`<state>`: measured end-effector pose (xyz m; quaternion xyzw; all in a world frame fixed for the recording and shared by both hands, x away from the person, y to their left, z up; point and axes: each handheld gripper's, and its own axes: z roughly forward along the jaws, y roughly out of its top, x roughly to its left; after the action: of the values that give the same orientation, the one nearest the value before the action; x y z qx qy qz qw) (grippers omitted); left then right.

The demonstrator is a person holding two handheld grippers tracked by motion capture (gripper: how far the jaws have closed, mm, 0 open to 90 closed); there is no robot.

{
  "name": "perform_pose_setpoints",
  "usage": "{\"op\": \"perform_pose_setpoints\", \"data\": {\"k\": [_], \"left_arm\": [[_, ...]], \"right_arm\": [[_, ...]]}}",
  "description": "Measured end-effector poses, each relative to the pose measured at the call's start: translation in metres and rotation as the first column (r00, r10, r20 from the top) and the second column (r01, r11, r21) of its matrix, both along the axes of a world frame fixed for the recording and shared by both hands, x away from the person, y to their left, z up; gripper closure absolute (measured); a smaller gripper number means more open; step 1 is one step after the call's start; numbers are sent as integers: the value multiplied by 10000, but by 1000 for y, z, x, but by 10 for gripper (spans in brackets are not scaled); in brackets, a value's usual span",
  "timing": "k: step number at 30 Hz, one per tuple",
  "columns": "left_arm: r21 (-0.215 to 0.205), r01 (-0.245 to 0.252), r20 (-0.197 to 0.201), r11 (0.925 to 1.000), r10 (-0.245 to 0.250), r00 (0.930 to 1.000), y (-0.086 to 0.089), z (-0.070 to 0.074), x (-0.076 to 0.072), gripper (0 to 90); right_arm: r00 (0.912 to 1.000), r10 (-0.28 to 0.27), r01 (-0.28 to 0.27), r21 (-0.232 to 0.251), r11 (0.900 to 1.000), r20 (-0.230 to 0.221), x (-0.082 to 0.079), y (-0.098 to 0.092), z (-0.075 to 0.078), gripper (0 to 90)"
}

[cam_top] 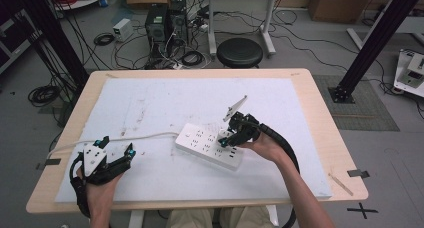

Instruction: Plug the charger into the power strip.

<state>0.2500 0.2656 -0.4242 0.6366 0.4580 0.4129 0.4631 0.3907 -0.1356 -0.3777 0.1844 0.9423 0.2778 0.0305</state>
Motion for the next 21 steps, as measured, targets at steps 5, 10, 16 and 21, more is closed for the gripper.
{"op": "perform_pose_setpoints", "data": {"k": [5, 10, 16, 21], "left_arm": [[26, 58, -47, 10000, -58, 10000, -1, -1, 1, 216], [-39, 93, -61, 9999, -93, 9999, -5, -2, 2, 216], [2, 94, -34, 10000, -94, 10000, -7, -2, 1, 216], [-62, 32, -68, 10000, -32, 10000, -5, -2, 1, 216]], "right_arm": [[9998, 17, -14, -132, 9999, 182, -2, 3, 0, 635], [9999, 97, -96, -55, 9999, 77, 1, 3, 0, 636], [9999, -53, 58, 374, 9993, -122, 2, -3, -3, 636], [9998, -137, 135, 114, 9998, 144, -3, 1, -2, 637]]}}
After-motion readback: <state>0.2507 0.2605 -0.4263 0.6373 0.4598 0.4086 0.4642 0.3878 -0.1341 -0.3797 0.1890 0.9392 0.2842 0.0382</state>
